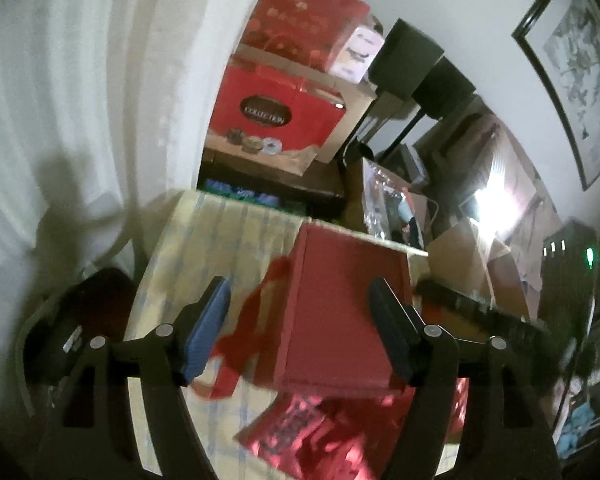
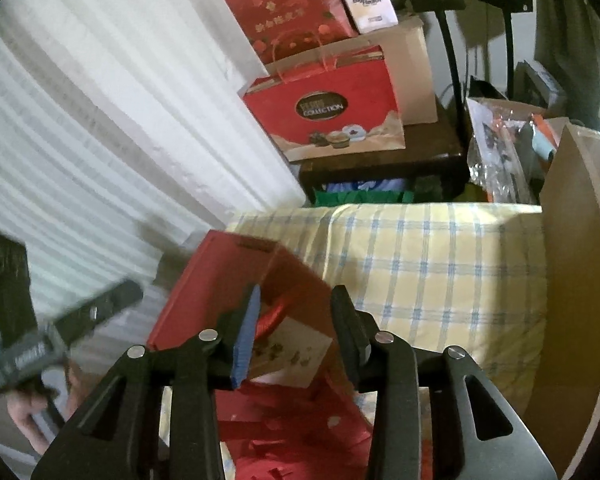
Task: Organize objects
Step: 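Lift the red gift box off the table with both grippers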
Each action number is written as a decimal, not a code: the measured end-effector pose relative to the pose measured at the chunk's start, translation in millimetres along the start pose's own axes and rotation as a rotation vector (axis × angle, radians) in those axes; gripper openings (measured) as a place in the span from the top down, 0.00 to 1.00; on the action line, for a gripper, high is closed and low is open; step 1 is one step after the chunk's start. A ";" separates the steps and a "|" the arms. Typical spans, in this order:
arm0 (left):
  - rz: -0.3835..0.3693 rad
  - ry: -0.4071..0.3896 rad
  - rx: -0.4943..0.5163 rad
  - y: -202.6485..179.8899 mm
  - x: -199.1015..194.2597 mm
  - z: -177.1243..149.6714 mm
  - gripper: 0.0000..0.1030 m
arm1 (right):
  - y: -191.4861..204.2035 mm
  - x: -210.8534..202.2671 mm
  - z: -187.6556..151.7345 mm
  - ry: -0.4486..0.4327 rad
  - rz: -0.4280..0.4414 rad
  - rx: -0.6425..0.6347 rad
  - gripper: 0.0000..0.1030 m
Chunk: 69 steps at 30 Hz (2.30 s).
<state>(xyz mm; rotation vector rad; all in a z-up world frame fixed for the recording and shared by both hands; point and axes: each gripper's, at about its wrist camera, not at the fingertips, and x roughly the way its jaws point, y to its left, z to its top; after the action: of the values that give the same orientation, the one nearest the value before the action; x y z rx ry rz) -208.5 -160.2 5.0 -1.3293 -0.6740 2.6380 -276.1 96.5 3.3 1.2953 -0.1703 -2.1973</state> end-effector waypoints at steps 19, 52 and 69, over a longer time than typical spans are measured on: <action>-0.155 0.094 -0.111 3.8 18.9 -40.9 0.36 | 18.5 47.6 25.9 0.090 -0.011 -0.126 0.51; -0.146 0.117 -0.176 25.6 2.0 -47.1 0.35 | 16.7 28.3 4.6 0.152 0.041 -0.072 0.60; -0.218 0.141 -0.259 22.4 27.8 -45.7 0.44 | 9.7 48.7 24.7 0.200 0.072 -0.077 0.62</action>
<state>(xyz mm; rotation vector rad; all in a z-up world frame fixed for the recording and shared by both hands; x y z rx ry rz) -187.3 -156.8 -48.8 -1.3971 -1.1001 2.3218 -310.3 58.1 -17.2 1.4327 -0.0526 -1.9805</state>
